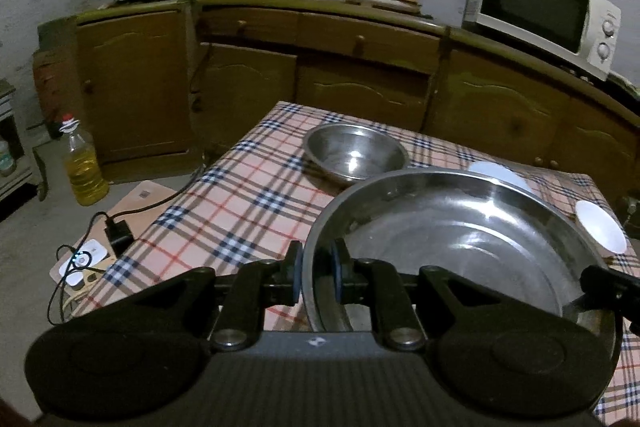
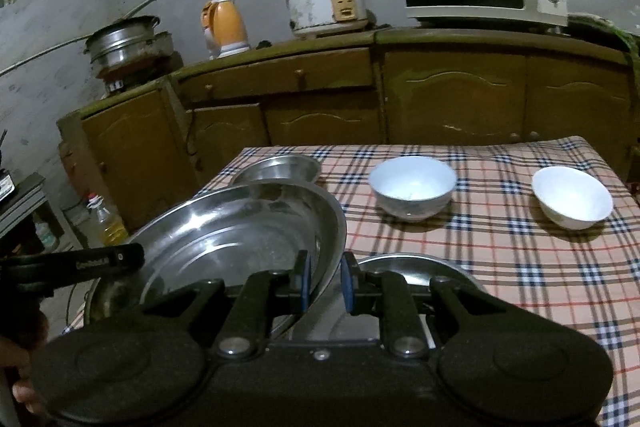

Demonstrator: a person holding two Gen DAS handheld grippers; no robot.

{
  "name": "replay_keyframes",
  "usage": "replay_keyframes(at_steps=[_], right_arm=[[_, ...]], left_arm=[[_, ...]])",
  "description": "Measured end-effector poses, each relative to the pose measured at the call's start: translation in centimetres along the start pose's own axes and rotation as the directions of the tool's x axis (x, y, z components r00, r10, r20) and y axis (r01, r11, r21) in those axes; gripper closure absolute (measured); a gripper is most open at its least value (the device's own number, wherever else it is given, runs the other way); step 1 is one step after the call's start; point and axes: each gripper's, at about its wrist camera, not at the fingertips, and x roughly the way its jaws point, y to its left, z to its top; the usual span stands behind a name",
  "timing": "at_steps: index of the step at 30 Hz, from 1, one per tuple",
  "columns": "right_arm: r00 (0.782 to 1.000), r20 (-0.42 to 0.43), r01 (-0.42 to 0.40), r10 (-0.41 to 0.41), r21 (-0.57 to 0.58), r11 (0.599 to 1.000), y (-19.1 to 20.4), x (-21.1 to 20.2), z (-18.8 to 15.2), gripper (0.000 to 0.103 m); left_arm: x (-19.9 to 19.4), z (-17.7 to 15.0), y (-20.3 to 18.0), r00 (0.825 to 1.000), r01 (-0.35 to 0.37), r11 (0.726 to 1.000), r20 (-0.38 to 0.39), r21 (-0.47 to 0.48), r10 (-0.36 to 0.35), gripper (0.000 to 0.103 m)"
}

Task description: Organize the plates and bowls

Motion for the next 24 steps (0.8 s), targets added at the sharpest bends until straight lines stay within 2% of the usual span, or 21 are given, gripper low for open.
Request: replay_keyframes(at_steps=[24], right_arm=[[0.992,0.037,0.116,-0.12,0.085,0.99,-6.0,-4.1,-0.3,0.081]], left_arm=[[-0.2,-0.8,-6.6,0.994,0.11,0.989,-0.024,0.103,-0.108,0.087]])
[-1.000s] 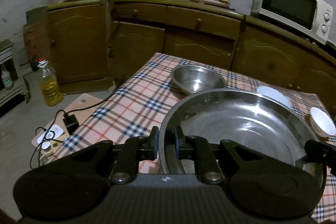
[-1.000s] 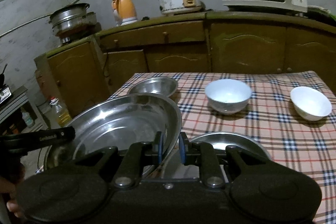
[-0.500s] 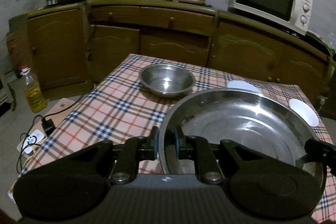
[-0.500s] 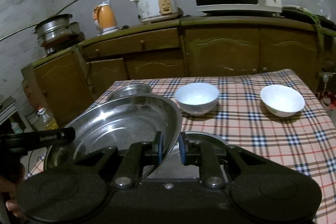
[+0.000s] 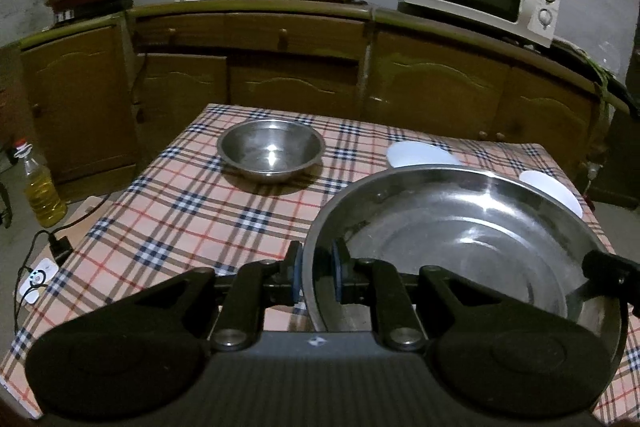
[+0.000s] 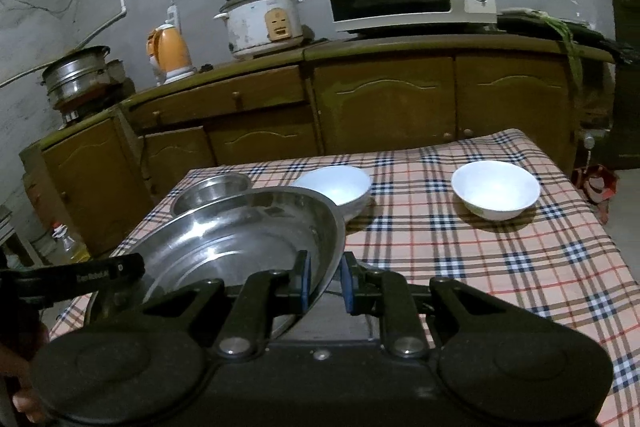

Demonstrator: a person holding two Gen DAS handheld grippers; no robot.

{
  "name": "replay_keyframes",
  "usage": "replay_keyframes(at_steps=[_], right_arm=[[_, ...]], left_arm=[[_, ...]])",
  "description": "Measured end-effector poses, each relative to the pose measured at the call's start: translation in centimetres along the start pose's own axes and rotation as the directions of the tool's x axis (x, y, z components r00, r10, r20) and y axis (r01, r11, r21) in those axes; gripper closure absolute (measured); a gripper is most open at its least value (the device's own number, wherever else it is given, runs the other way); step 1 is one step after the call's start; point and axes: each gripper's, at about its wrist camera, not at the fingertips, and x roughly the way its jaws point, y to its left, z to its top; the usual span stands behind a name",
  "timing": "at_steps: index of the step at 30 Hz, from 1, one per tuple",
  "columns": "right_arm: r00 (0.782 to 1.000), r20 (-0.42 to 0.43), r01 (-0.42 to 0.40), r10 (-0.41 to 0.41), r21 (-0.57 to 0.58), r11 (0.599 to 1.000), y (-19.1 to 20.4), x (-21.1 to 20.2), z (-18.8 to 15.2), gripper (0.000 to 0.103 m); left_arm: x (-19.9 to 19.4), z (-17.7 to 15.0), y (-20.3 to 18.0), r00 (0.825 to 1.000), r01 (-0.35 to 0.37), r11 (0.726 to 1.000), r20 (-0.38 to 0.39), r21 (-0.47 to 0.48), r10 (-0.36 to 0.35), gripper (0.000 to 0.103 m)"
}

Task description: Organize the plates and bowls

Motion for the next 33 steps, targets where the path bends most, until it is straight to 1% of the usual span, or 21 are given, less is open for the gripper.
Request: replay_keyframes(at_steps=[10,15,21,29,33], right_arm=[[0.999,0.006,0.044,-0.045,0.037,0.998,-2.5,-0.6,-0.1,0.081],[0.998,-0.002,0.059,-0.059,0.052,0.997,-3.6,0.0,-0.4,0.081],[0.997,-0.032,0.07,-0.069,0.056,0.996,-4.4,1.7,-1.3,0.081],[0.994,-0.084,0.08,-0.074,0.061,0.995,-5.4,5.1,-3.1,0.081],[0.991,-0.109,0.087,-0.08,0.057,0.995,-5.7,6.6,-4.0,0.081]], left_arm=[[0.9,0.0,-2.4,0.999,0.04,0.998,-0.011,0.048,-0.04,0.087],[1.7,-0.1,-3.3,0.999,0.049,0.997,-0.017,0.067,-0.048,0.087],[3.1,-0.5,-3.8,0.999,0.046,0.995,-0.03,0.087,-0.043,0.087],[6.0,-2.2,-4.0,0.996,0.035,0.993,-0.089,0.109,-0.026,0.087],[6.9,-3.0,-4.0,0.995,0.03,0.992,-0.103,0.125,-0.017,0.087]])
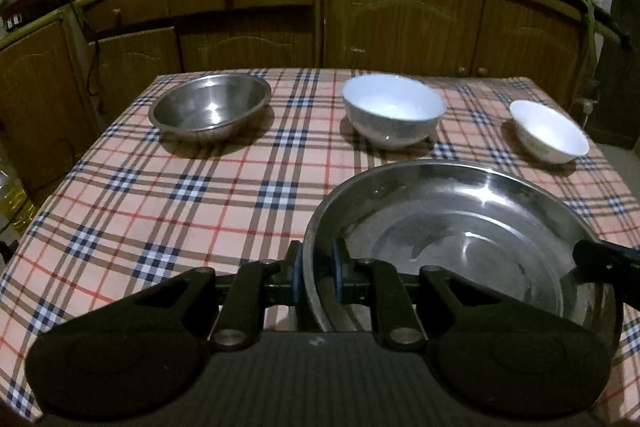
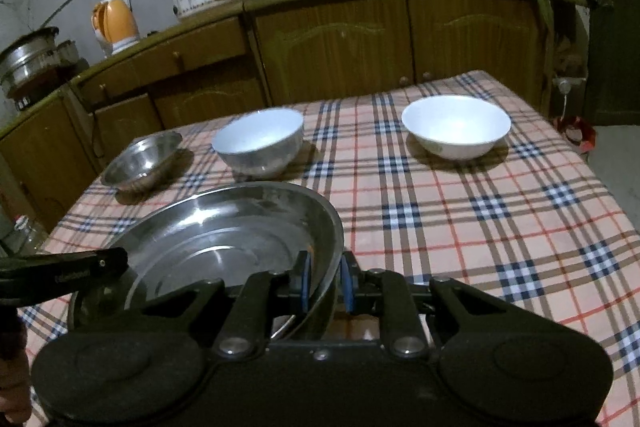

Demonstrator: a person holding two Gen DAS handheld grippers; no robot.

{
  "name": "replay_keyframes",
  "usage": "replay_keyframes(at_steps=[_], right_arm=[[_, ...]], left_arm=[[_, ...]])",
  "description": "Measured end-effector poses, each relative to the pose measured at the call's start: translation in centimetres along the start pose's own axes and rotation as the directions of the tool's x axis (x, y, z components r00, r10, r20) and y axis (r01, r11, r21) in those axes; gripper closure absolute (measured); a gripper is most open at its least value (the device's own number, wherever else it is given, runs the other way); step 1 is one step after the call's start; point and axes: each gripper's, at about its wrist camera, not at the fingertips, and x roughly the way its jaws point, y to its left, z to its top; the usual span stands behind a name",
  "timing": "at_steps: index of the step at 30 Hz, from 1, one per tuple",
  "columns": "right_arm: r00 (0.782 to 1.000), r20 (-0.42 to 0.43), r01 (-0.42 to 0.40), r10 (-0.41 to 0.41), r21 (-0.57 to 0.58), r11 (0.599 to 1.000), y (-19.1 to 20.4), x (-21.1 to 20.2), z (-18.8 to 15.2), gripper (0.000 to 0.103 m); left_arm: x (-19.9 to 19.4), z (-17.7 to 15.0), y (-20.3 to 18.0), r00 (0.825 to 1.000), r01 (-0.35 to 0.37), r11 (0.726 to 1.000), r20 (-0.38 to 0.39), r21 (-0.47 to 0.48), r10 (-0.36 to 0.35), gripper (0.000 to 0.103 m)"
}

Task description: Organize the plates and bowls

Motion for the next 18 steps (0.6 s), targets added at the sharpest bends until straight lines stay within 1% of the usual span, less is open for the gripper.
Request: replay_keyframes(at_steps=[4,11,15,18], right_arm=[[0.999,-0.036,0.003,-0.003,-0.004,1.0,0.0,1.5,-0.8,0.081],[0.998,-0.067,0.0,-0.001,-0.025,1.0,0.4,2.6,-1.7,0.081],[0.998,-0.062,0.014,-0.018,-0.051,0.999,0.8,2.9,-1.9,0.081],[0.998,-0.054,0.019,-0.022,-0.066,0.998,1.0,2.9,-2.0,0.081]], left_arm=[[0.8,-0.5,0.0,1.0,-0.011,1.0,-0.015,0.009,0.011,0.087],[1.4,-1.4,0.5,1.0,-0.018,1.0,-0.022,0.014,0.019,0.086],[1.8,-2.0,0.6,1.0,-0.01,1.0,-0.02,0.022,0.01,0.084],[2.2,-2.4,0.6,1.0,-0.002,1.0,-0.019,0.024,0.002,0.079]])
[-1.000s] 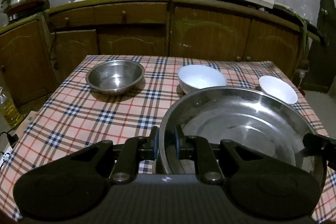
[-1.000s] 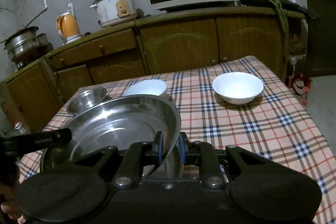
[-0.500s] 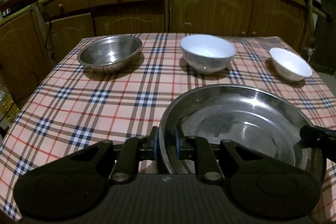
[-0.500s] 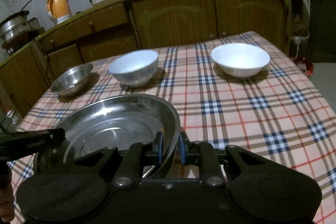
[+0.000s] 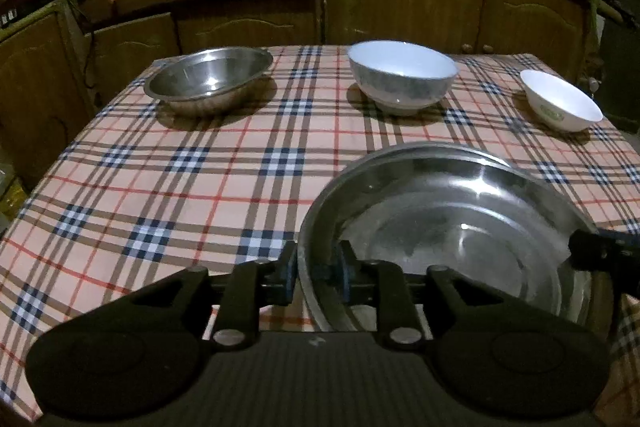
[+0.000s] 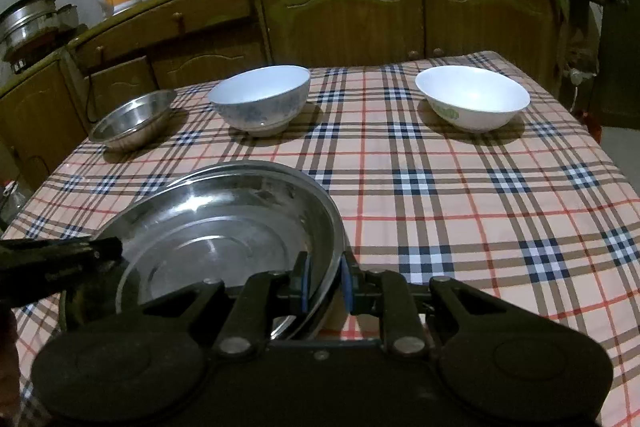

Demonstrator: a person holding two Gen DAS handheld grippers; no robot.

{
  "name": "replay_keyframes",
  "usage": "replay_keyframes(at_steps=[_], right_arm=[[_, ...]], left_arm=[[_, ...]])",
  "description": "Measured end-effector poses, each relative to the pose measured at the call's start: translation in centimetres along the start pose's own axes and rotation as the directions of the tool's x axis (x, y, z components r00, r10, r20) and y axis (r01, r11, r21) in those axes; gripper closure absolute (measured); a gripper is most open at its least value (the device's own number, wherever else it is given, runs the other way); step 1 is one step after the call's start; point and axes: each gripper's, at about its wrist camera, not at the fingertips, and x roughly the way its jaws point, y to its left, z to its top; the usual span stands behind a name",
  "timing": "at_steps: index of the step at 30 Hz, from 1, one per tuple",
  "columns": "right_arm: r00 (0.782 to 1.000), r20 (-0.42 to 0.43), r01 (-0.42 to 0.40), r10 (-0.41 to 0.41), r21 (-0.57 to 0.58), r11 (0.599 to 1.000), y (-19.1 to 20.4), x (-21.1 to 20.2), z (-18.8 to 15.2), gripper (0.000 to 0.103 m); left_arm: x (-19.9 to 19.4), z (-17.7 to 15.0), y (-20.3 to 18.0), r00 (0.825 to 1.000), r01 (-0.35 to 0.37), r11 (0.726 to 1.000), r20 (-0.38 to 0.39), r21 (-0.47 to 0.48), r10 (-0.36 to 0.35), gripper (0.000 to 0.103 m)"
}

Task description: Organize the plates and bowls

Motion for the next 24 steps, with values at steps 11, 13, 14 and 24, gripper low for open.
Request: replay_keyframes(at_steps=[11,13,14,24], right_arm=[[1.0,0.028,0.002,-0.002,0.004,1.0,0.0,-0.3,-0.2,0.053],[0.999,0.039,-0.001,0.0,0.021,1.0,-0.4,-0.5,0.0,0.046],[0.999,0.04,-0.006,0.004,0.036,0.999,-0.7,-0.6,0.1,0.039],[0.995,-0.051,-0.072,0.081,0.145,0.987,-2.0,1.1,-0.5,0.036]], left_arm=[[0.0,-0.4,0.9,0.999,-0.006,0.999,0.039,-0.038,0.007,0.049],[-0.1,-0.2,1.4,0.999,-0.007,0.998,0.046,-0.069,0.01,0.04],[-0.1,-0.1,1.7,0.999,-0.007,0.997,0.043,-0.083,0.01,0.038],[1.3,-0.2,1.4,0.999,0.026,0.997,-0.039,-0.076,-0.029,0.052]])
